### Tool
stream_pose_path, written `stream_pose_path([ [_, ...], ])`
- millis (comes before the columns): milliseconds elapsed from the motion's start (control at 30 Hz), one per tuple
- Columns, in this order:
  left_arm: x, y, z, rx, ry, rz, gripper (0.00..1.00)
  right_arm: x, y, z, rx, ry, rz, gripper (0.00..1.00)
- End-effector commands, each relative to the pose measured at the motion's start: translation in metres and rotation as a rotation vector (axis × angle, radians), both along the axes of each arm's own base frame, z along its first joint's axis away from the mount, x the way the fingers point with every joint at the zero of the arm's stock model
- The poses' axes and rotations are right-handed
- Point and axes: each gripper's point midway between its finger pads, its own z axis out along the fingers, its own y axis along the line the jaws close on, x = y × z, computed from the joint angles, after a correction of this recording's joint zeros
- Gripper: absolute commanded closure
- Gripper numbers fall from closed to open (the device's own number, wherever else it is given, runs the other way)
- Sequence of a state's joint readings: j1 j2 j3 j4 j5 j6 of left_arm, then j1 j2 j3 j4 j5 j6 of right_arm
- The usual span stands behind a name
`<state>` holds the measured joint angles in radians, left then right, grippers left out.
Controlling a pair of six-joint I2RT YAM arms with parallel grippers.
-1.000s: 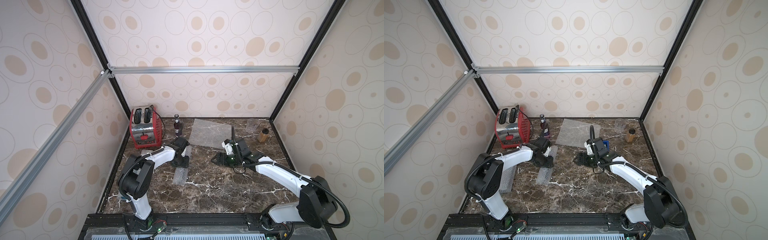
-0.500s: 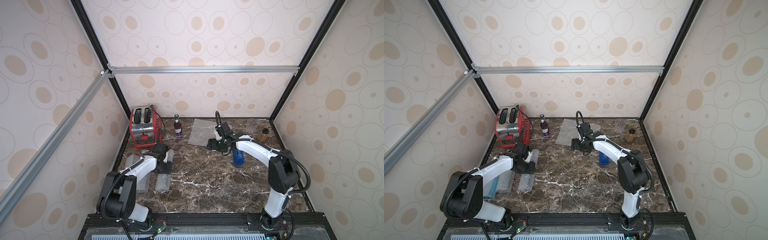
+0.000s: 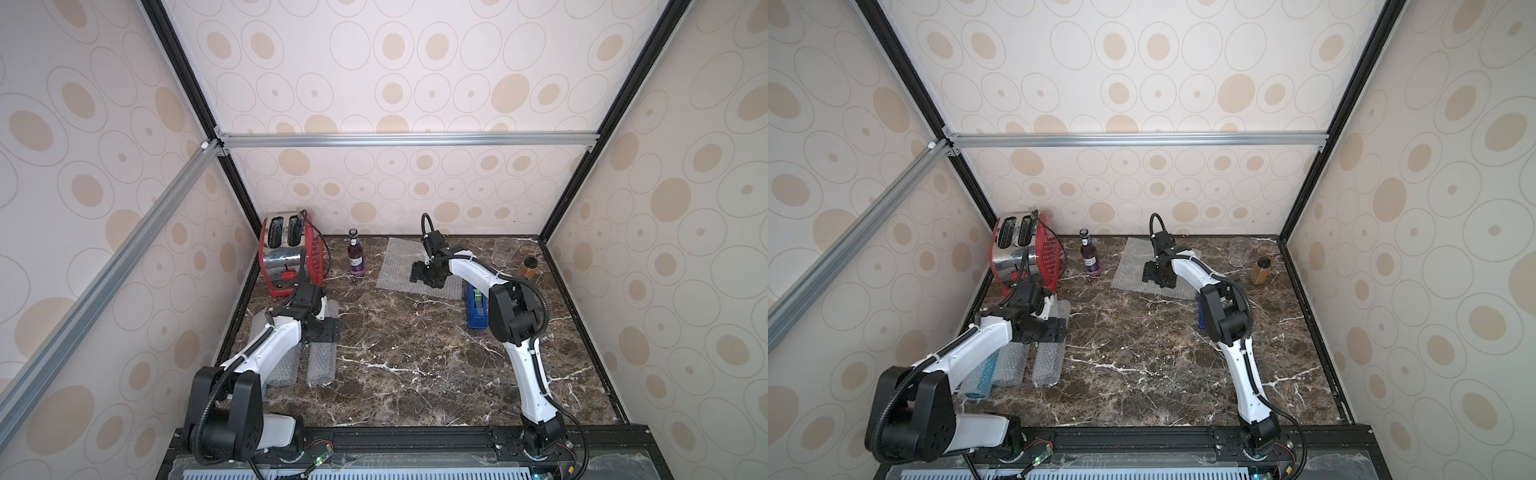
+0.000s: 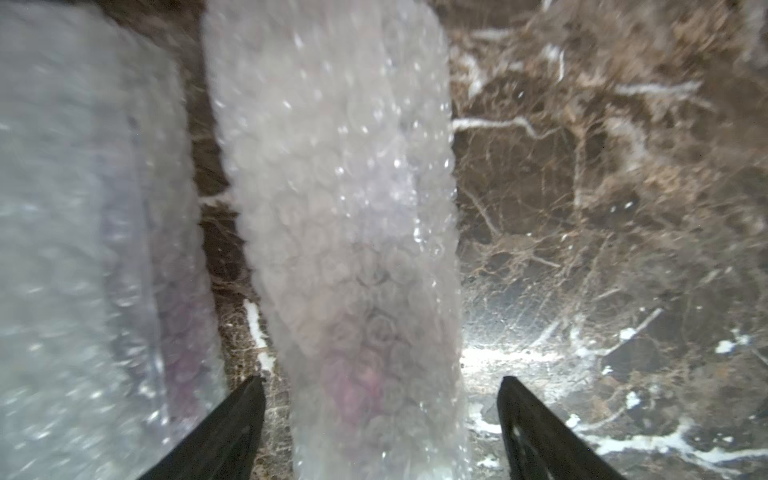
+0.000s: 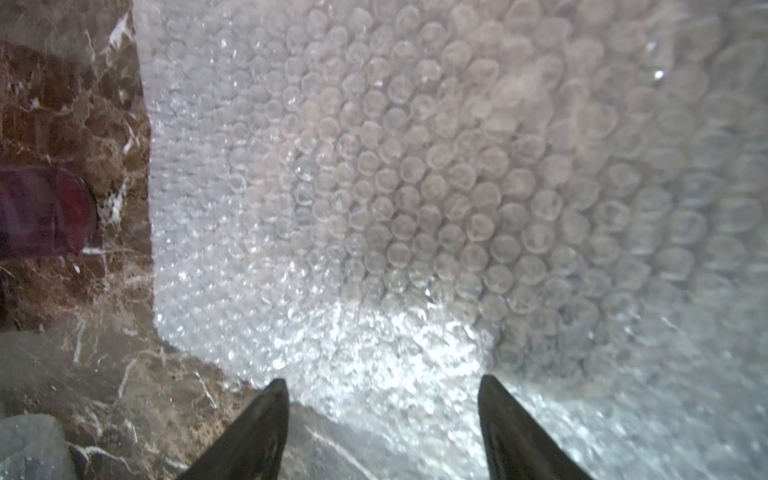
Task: Wrap wine bottles in bubble wrap
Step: Move the bubble wrap to the center of the board.
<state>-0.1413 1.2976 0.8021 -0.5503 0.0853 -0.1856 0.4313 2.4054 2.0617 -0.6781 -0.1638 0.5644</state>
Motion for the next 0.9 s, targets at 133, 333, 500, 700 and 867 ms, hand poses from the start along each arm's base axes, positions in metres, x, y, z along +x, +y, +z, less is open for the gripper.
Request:
stream_pose_path([
  [133, 0.005, 0.008, 0.06, -0.025, -0.265, -0.071, 0.01, -0.002, 0.015, -0.019, 0.05, 0.09, 0.007, 0.28],
  [333, -0.001, 0.01, 0.09, -0.072, -0.457, -0.119, 0.01, -0.031, 0.021, -0.033, 0.083, 0.165, 0.026, 0.29],
  [500, 0.0, -0.001, 0.108, -0.08, -0.527, -0.218, 0.01, -0.071, 0.031, -0.035, 0.112, 0.202, 0.101, 0.3],
  [700, 0.003, -0.003, 0.117, -0.067, -0.543, -0.254, 0.0, -0.119, 0.034, -0.038, 0.099, 0.243, 0.219, 0.31],
  [867, -0.001, -0.017, 0.115, -0.138, -0.541, -0.31, 0.01, -0.153, 0.034, -0.039, 0.065, 0.268, 0.312, 0.31],
])
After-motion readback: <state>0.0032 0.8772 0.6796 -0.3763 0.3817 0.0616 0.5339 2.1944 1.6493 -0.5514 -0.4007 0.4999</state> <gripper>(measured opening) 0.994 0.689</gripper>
